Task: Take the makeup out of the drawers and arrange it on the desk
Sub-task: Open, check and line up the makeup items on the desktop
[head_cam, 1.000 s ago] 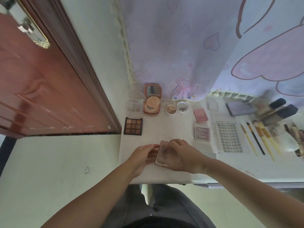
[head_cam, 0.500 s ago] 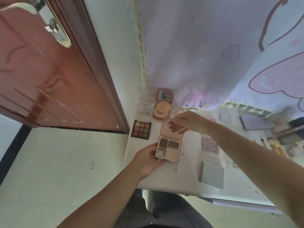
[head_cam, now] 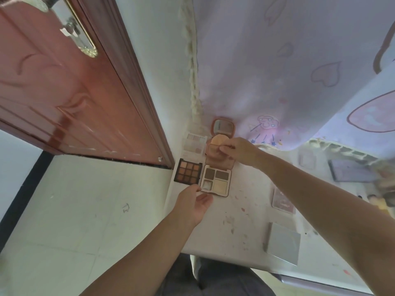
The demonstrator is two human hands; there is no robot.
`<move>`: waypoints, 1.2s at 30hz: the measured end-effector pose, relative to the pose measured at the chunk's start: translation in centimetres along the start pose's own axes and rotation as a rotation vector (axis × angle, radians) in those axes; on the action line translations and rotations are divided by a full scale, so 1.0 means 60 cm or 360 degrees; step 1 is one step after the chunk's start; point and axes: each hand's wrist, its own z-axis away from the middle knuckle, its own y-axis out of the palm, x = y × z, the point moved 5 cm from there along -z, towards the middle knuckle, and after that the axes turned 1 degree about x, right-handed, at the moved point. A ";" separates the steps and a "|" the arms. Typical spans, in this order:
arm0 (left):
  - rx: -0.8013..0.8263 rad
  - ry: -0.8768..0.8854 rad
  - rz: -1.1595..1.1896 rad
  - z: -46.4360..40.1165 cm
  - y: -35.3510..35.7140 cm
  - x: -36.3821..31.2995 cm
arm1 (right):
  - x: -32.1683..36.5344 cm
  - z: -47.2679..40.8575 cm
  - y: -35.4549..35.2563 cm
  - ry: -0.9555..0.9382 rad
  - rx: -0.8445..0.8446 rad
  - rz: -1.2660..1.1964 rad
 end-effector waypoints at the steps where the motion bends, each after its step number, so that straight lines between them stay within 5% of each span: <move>1: 0.0008 -0.0001 -0.0009 0.000 0.002 0.000 | 0.000 -0.002 0.001 -0.0025 0.0007 0.0051; 13: 0.0049 -0.0046 -0.0279 0.011 0.000 0.025 | -0.025 0.067 -0.046 0.0051 -0.0282 -0.0307; 16: 0.0088 -0.0104 -0.0519 0.011 0.006 0.068 | -0.042 0.139 -0.053 0.0066 -0.0303 -0.0128; 23: 0.0361 -0.0270 -0.1160 0.003 0.044 0.193 | -0.151 0.333 0.053 0.0316 0.0151 0.0582; 30: 0.0516 -0.0232 -0.1486 0.015 0.064 0.234 | -0.173 0.383 0.121 0.0163 -0.0064 0.1049; 34: 0.0496 -0.0154 -0.1519 0.012 0.058 0.212 | -0.143 0.374 0.099 0.0056 -0.0279 0.0647; 36: 0.0663 -0.0334 -0.1397 0.016 0.053 0.200 | -0.115 0.367 0.083 -0.0002 -0.0319 0.0229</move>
